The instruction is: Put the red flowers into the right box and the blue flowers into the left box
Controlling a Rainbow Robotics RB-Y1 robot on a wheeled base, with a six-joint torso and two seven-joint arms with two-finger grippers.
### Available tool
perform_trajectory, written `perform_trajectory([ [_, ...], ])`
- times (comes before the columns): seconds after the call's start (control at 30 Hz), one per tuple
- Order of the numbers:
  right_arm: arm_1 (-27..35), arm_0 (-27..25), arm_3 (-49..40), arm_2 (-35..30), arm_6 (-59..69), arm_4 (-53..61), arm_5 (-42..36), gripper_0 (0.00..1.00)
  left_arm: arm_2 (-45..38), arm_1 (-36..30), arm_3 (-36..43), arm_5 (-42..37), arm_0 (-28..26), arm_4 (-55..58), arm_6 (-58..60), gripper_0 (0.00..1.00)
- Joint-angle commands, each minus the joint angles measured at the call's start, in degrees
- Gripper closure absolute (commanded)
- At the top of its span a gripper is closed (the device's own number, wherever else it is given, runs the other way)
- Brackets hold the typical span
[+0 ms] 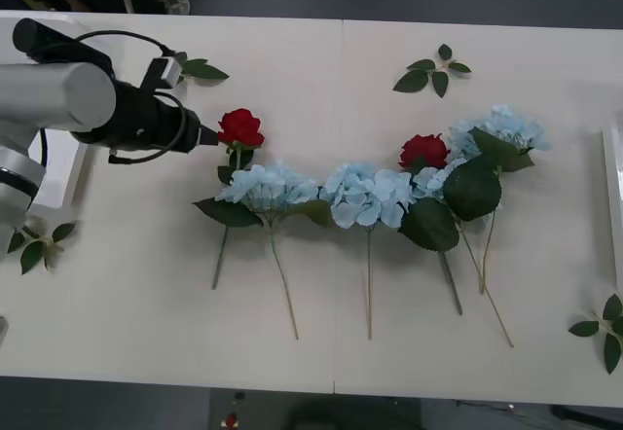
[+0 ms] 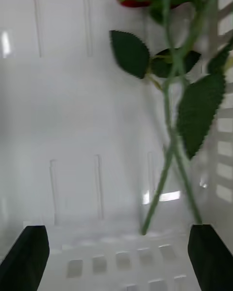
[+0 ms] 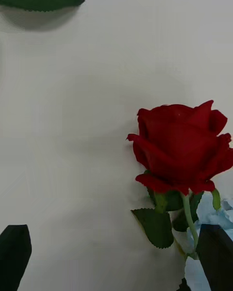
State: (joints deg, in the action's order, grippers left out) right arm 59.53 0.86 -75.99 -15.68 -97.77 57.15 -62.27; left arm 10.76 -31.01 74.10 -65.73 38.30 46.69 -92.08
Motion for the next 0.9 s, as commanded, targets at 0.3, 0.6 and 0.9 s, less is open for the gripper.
perform_trajectory([
  [0.3,-4.5,2.7,-19.6,3.2,19.4,-1.0,-6.2,0.16,10.1,-0.7,-2.3,3.3,4.0,-0.8,3.3,0.0],
  [0.6,-6.3,9.9,-18.0,16.7,27.5,-3.0,2.9,0.16,15.1,-0.4,-2.5,3.5,4.9,-0.3,3.7,0.0],
  [0.9,-8.5,15.9,-12.5,27.5,27.8,-4.2,11.4,0.16,17.2,0.8,-2.8,4.3,5.0,-1.3,4.1,0.0],
])
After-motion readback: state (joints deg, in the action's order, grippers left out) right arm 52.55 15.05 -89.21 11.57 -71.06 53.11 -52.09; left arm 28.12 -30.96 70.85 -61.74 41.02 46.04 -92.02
